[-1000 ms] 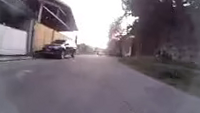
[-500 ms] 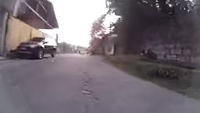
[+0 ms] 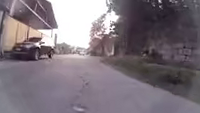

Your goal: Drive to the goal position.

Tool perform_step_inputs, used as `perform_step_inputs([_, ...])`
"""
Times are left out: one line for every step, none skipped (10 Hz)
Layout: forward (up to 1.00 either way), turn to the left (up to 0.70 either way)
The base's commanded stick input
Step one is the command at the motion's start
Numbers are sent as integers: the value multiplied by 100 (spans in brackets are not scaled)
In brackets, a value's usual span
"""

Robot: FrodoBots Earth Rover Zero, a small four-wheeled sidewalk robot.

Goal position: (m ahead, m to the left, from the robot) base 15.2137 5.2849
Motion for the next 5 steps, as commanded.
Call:
perform_step_inputs([100,0])
perform_step_inputs([100,0])
perform_step_inputs([100,0])
perform_step_inputs([100,0])
perform_step_inputs([100,0])
